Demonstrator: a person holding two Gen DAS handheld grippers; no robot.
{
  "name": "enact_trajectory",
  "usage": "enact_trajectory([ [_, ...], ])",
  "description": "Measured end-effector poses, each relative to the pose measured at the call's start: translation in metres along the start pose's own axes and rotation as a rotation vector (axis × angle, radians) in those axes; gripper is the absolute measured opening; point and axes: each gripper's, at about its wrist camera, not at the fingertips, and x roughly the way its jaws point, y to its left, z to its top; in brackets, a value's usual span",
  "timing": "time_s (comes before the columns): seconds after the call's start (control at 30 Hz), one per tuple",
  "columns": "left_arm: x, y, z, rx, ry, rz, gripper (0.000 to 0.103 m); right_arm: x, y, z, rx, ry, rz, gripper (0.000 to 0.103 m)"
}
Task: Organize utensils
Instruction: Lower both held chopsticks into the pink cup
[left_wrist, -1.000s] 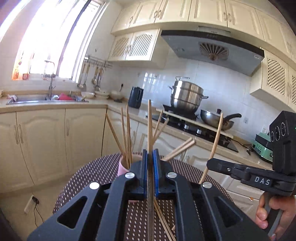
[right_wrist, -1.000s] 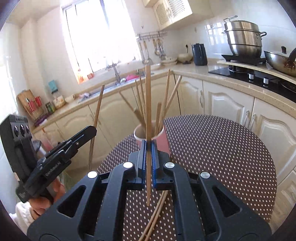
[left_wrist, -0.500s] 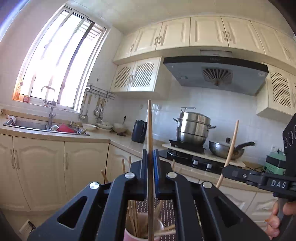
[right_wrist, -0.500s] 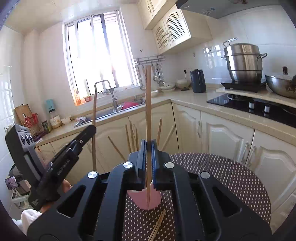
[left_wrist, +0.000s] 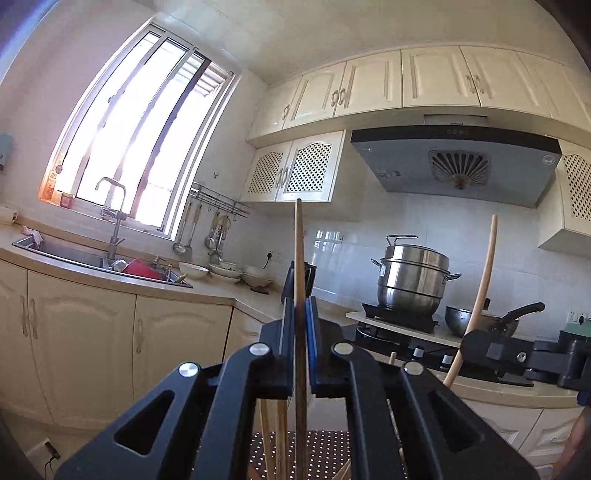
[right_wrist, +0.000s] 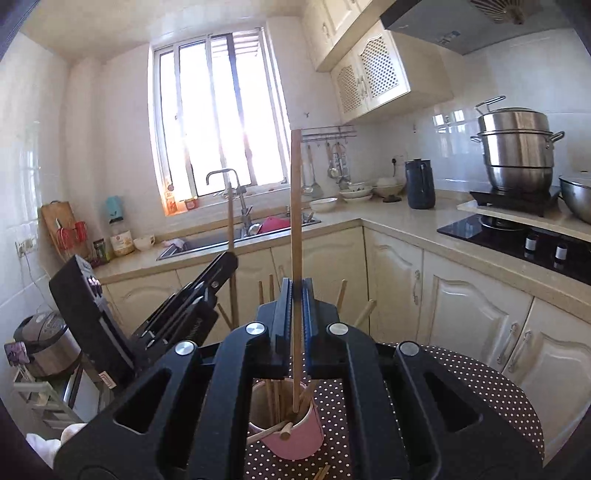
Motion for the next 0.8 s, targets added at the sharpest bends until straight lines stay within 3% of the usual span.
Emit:
enact_trajectory([
  [0.27,0.001,-0.001,-0.02,0.049,-0.01,0.038,0.006,0.014,0.012,-0.013,-0.04,0.056,0.03,0.005],
  [0.67,-0.006,0.009,-0.038,0.059,0.141,-0.023,0.007,0.028,0.02,-0.029,-0.053,0.144,0.02,0.006],
  [0.73,-0.009,0.011,-0.038,0.059,0.161,-0.024,0.011,0.029,0.021,-0.03,-0.041,0.152,0.017,0.006],
  [0.77,-0.011,0.011,-0.038,0.062,0.17,-0.023,0.024,0.03,0.021,-0.03,-0.036,0.156,0.01,0.006],
  [0.8,-0.012,0.012,-0.037,0.066,0.171,-0.022,0.03,0.03,0.022,-0.03,-0.034,0.161,0.003,0.006],
])
